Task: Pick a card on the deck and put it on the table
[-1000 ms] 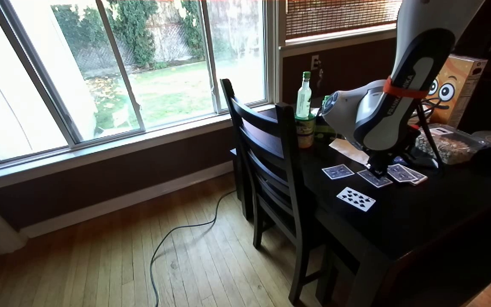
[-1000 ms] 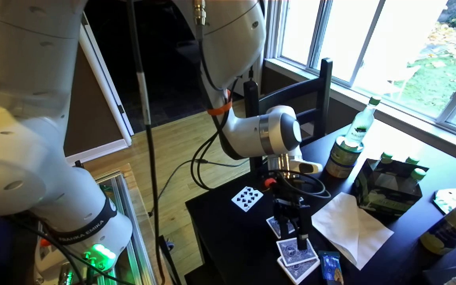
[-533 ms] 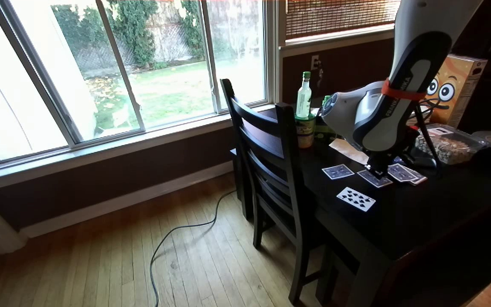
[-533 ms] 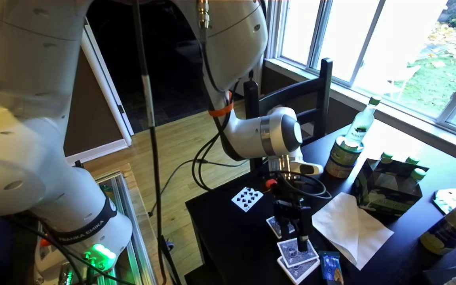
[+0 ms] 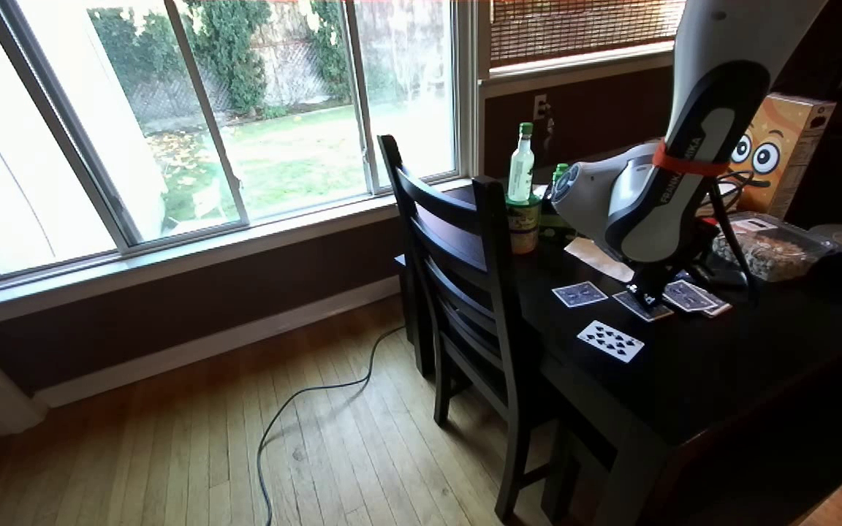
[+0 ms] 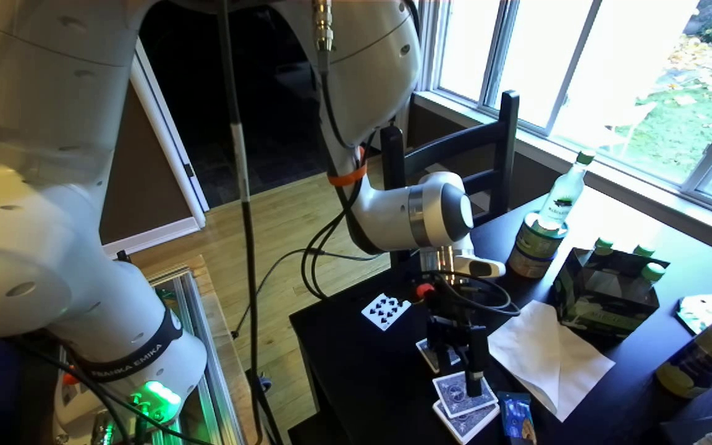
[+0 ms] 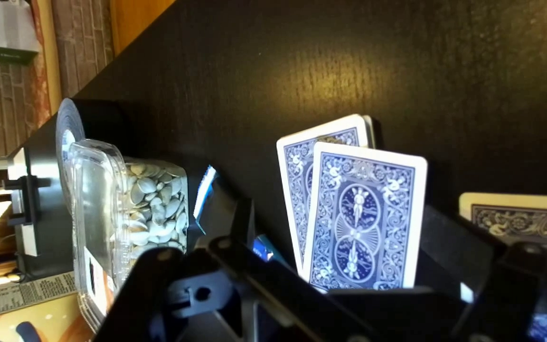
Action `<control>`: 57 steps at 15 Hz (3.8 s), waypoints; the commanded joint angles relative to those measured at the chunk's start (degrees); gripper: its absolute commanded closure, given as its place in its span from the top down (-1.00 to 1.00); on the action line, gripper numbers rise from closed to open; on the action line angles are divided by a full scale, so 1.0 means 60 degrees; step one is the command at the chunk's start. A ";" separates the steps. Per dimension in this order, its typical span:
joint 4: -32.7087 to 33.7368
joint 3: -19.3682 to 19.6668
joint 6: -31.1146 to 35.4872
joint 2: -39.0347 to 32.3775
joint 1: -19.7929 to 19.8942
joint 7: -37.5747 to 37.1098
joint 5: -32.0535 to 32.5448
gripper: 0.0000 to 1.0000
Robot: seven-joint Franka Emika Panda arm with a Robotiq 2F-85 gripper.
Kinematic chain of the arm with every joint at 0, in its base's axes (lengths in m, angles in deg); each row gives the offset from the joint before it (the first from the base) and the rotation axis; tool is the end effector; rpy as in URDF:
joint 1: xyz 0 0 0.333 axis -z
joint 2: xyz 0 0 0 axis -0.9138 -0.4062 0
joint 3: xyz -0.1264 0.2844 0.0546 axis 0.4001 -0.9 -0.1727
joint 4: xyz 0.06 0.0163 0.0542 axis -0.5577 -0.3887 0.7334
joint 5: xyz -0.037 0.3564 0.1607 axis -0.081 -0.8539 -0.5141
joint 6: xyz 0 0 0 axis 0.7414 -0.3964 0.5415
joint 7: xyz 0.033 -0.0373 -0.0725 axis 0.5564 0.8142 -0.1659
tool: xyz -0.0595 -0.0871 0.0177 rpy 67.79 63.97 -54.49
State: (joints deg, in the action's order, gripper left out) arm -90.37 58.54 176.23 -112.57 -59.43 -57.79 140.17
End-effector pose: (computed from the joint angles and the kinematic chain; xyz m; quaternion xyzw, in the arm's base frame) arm 0.4706 -0.1807 0.1094 0.8999 -0.1265 -0.1347 0.3950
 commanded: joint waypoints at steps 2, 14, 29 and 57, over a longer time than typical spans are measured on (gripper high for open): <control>0.0222 0.0079 -0.0320 -0.0353 -0.0075 0.0258 0.0014 0.78; 0.0039 0.0038 0.0024 -0.0266 0.0168 0.1759 -0.0005 0.56; -0.0187 -0.0010 0.1098 -0.0090 0.0762 0.5046 -0.0779 -0.98; -0.2844 -0.1037 0.2438 0.4445 0.2001 1.0818 -0.6908 -0.97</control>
State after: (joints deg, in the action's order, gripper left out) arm -105.35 56.77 191.17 -89.08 -52.22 -4.22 109.25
